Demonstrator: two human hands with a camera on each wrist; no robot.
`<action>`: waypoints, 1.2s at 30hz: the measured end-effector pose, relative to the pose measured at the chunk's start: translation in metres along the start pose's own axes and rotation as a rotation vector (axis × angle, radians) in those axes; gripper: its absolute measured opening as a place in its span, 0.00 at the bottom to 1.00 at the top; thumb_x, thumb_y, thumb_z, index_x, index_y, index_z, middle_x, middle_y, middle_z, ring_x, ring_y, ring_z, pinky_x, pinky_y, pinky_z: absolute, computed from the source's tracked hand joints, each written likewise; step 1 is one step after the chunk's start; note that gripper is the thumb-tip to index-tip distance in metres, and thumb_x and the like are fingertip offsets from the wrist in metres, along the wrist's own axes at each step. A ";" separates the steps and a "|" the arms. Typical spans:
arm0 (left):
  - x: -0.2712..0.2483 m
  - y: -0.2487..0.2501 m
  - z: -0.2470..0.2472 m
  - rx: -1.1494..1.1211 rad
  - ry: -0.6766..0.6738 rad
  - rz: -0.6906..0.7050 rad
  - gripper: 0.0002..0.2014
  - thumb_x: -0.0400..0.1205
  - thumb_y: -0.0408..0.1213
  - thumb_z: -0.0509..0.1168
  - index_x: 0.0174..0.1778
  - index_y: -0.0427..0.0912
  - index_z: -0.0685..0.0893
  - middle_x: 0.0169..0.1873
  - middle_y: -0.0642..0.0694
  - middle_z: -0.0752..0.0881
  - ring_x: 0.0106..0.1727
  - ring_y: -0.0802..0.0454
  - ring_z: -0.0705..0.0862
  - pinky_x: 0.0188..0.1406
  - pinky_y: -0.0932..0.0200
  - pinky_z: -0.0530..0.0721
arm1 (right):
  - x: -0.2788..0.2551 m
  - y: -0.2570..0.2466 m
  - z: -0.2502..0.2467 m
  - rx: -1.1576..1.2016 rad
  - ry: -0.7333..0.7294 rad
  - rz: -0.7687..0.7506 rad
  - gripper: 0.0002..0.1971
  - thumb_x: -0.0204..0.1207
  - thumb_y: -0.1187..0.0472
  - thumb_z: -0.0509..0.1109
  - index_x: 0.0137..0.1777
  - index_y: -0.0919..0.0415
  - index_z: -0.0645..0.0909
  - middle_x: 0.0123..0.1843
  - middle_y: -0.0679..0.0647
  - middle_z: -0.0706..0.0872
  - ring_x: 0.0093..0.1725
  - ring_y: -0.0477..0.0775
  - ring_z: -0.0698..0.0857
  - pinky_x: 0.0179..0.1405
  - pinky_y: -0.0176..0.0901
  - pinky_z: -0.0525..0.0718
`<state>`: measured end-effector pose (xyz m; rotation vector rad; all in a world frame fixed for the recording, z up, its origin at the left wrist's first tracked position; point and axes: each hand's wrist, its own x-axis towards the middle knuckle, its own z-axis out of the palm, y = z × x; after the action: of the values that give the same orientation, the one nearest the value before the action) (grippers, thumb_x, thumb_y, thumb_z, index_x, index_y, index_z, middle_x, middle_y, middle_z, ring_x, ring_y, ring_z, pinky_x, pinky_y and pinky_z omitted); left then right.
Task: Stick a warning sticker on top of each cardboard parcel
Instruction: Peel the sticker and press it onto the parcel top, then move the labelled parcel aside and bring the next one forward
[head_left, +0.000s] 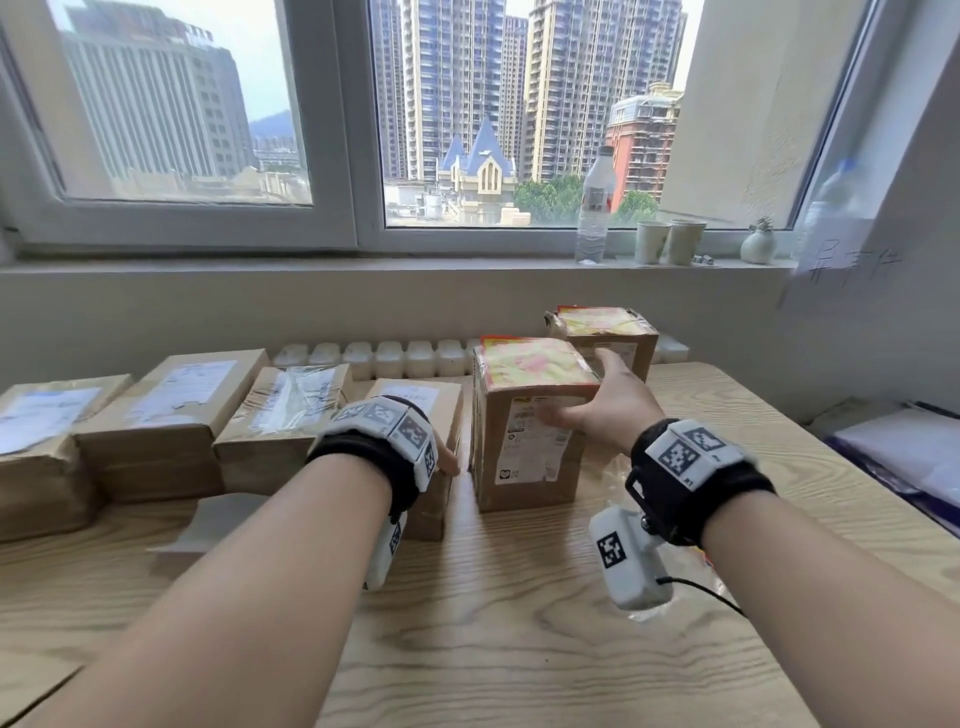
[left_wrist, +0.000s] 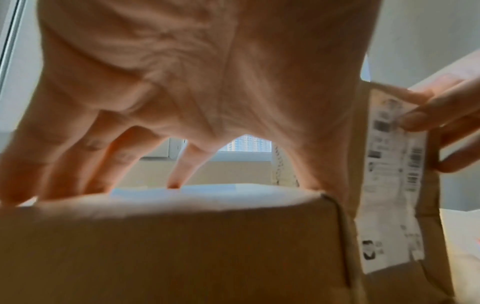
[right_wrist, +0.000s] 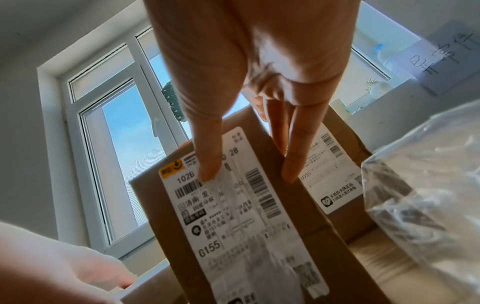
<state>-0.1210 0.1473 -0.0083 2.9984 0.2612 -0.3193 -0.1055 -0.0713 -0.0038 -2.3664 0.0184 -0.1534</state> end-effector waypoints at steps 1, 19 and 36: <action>-0.006 0.000 -0.001 0.020 0.018 0.008 0.18 0.70 0.58 0.74 0.22 0.52 0.81 0.23 0.54 0.81 0.22 0.62 0.78 0.19 0.70 0.75 | 0.000 0.000 0.002 0.001 -0.003 0.015 0.50 0.62 0.48 0.84 0.80 0.58 0.61 0.71 0.55 0.79 0.64 0.54 0.80 0.59 0.45 0.79; 0.069 0.042 -0.013 -0.291 0.347 0.030 0.08 0.76 0.37 0.67 0.50 0.42 0.85 0.44 0.45 0.88 0.43 0.46 0.87 0.38 0.56 0.86 | 0.051 -0.002 0.028 -0.060 0.172 0.050 0.10 0.73 0.57 0.74 0.53 0.53 0.81 0.54 0.52 0.88 0.50 0.54 0.83 0.45 0.38 0.75; 0.082 0.030 -0.025 -0.657 0.191 0.012 0.09 0.73 0.29 0.70 0.49 0.33 0.88 0.44 0.39 0.91 0.43 0.45 0.91 0.50 0.48 0.90 | 0.059 0.004 0.032 0.004 0.245 0.088 0.02 0.73 0.60 0.72 0.44 0.54 0.82 0.47 0.51 0.87 0.46 0.53 0.82 0.44 0.39 0.77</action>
<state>-0.0316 0.1347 0.0012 2.3747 0.2946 0.0547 -0.0426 -0.0550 -0.0230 -2.3247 0.2388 -0.3996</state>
